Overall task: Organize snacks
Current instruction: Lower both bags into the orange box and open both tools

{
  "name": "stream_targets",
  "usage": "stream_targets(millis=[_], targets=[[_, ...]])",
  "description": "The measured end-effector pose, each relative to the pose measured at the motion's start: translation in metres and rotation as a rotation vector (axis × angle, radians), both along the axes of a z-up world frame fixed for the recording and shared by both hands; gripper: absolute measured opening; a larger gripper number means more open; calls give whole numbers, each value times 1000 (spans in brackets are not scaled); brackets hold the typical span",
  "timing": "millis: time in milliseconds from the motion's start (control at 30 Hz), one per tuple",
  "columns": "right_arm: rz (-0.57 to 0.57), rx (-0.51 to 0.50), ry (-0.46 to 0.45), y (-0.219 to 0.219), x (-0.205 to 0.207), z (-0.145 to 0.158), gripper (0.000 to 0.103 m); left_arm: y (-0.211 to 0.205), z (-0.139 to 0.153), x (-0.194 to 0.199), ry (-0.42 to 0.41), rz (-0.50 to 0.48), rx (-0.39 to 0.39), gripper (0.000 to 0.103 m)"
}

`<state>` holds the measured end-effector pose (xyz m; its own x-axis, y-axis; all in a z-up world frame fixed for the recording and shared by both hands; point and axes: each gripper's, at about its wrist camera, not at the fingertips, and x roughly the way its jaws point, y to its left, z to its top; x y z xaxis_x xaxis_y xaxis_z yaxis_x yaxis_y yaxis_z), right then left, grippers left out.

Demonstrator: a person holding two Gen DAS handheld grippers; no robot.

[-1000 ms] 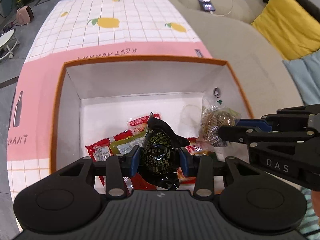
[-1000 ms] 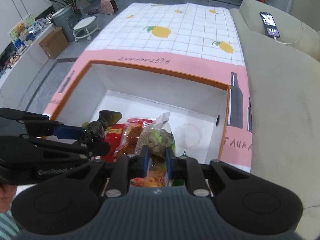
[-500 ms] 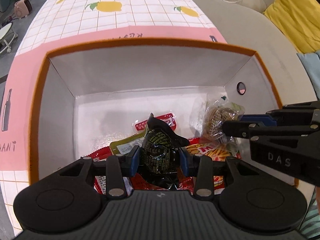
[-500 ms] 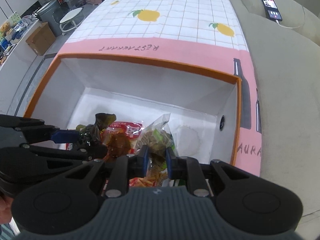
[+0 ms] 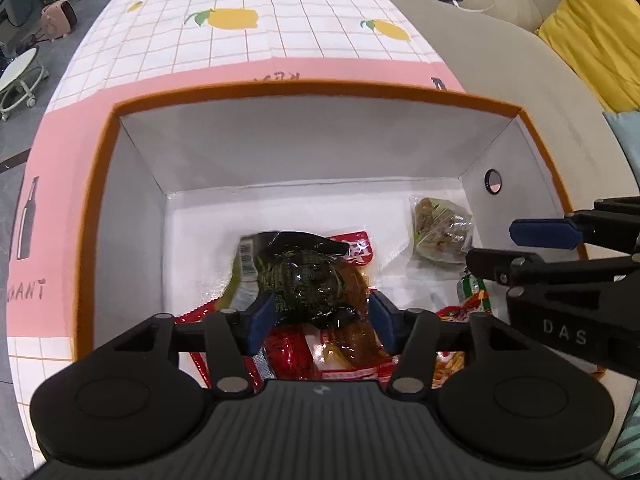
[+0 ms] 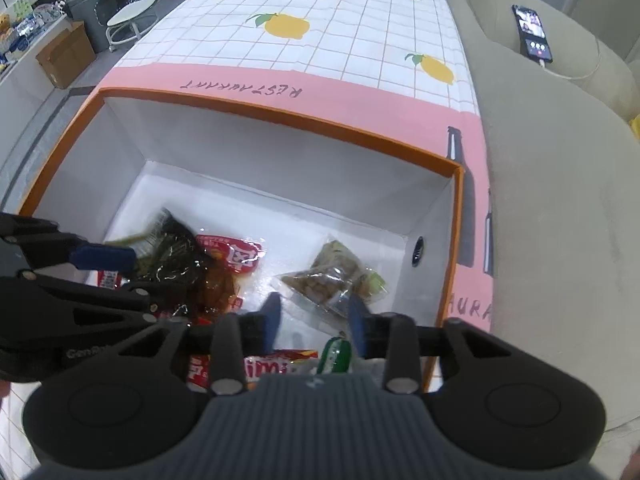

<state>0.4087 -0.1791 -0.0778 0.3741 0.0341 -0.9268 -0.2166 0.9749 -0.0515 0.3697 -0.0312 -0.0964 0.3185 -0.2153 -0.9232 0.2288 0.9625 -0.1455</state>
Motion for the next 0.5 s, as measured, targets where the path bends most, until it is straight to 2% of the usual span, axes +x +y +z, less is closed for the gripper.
stream_targets(millis=[267,500], targets=[[2,-3,-21,-1,-15,21,45,7,28,-17,-49,15,-1,65],[9,1,-63,-1,-42,51,50,16,62,-43,-97,44,-8,65]])
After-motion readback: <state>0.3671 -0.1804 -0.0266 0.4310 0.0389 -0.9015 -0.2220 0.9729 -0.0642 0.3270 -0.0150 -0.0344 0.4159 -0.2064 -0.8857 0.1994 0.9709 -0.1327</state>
